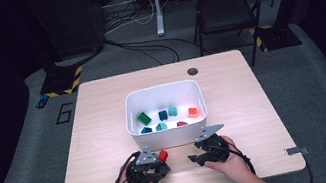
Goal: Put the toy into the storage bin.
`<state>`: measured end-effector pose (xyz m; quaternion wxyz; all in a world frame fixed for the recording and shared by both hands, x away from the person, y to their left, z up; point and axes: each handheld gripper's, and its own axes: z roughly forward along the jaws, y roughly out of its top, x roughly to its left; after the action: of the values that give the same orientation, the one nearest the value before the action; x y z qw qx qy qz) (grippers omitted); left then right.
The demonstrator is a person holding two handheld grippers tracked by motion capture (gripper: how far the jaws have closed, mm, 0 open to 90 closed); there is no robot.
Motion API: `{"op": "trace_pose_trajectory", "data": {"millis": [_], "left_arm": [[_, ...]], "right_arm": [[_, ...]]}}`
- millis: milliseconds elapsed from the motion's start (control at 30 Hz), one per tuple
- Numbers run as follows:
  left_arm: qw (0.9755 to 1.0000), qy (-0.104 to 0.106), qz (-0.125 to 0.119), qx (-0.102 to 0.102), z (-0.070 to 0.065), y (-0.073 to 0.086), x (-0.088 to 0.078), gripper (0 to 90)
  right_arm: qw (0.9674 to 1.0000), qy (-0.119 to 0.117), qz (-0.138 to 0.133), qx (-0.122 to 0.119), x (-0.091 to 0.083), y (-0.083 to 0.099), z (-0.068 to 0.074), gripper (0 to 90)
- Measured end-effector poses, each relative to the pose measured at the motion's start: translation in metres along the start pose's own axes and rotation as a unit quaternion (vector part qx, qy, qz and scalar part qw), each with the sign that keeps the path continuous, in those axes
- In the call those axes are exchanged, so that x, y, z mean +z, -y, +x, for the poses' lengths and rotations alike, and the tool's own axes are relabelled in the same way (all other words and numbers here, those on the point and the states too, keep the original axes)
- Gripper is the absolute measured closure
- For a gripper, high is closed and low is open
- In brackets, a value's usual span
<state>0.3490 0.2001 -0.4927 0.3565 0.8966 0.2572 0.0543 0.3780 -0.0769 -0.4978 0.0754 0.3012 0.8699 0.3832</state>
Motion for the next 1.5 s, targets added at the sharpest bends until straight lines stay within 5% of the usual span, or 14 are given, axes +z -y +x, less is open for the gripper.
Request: {"op": "trace_pose_trajectory", "data": {"millis": [533, 967, 1267, 1500], "left_arm": [[0.9992, -0.008, -0.034, -0.017, 0.015, -0.033, -0.063, 58.3], [0.9975, -0.009, -0.069, -0.007, 0.032, -0.081, -0.106, 58.3], [0.9966, -0.024, -0.078, -0.011, 0.054, -0.108, -0.109, 58.3], [0.9966, -0.034, -0.072, -0.024, 0.076, -0.126, -0.091, 58.3]], "right_arm": [[1.0000, 0.001, 0.002, 0.005, 0.000, 0.000, 0.000, 41.5], [1.0000, 0.001, 0.002, 0.005, 0.000, 0.000, 0.000, 41.5], [1.0000, 0.000, 0.002, 0.003, 0.000, 0.000, -0.001, 41.5], [1.0000, 0.000, 0.001, 0.001, 0.000, 0.000, -0.002, 41.5]]}}
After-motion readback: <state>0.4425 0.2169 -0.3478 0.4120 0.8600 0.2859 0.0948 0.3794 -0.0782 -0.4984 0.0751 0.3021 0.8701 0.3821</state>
